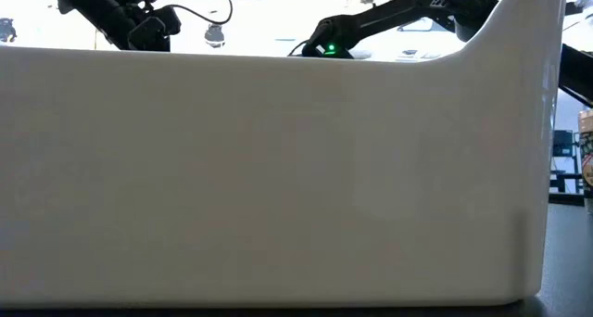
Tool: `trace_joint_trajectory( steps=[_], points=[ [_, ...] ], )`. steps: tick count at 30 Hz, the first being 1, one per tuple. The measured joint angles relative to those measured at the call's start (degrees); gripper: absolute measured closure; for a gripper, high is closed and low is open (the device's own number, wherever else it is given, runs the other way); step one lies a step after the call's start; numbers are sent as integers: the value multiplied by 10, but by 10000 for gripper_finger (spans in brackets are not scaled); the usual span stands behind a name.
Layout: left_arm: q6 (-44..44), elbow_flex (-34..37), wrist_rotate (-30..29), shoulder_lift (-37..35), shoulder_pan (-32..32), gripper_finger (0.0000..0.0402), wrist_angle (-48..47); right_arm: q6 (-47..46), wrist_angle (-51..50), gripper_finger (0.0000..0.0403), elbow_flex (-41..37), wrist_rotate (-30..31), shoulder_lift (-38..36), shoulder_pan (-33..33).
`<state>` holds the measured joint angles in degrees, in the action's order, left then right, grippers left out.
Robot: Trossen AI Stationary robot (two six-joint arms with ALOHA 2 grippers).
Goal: Sort spices by type
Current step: Put the top black seasoning bottle into the top white bin
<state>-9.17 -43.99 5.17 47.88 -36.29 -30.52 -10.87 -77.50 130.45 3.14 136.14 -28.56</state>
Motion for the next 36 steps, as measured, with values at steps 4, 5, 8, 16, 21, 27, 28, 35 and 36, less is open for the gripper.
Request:
trace_joint_trajectory(
  steps=[4,5,8,16,21,27,28,35,36],
  points=[
    [0,0,0,0,0,111,0,3,2,153,0,0,0,0],
    [0,0,0,0,0,111,0,3,2,153,0,0,0,0],
    [0,0,0,0,0,111,0,3,3,153,0,0,0,0],
    [4,0,0,0,0,111,0,4,4,153,0,0,0,-2],
    [5,0,0,0,0,111,0,4,4,152,0,0,0,-2],
    [6,0,0,0,0,111,0,4,4,139,0,0,0,-2],
    [6,0,0,0,0,111,0,4,4,133,0,1,0,-2],
    [6,0,0,0,0,111,0,2,4,84,0,1,0,-2],
    [6,0,0,0,0,111,0,6,4,79,0,1,0,-2]
  ],
)
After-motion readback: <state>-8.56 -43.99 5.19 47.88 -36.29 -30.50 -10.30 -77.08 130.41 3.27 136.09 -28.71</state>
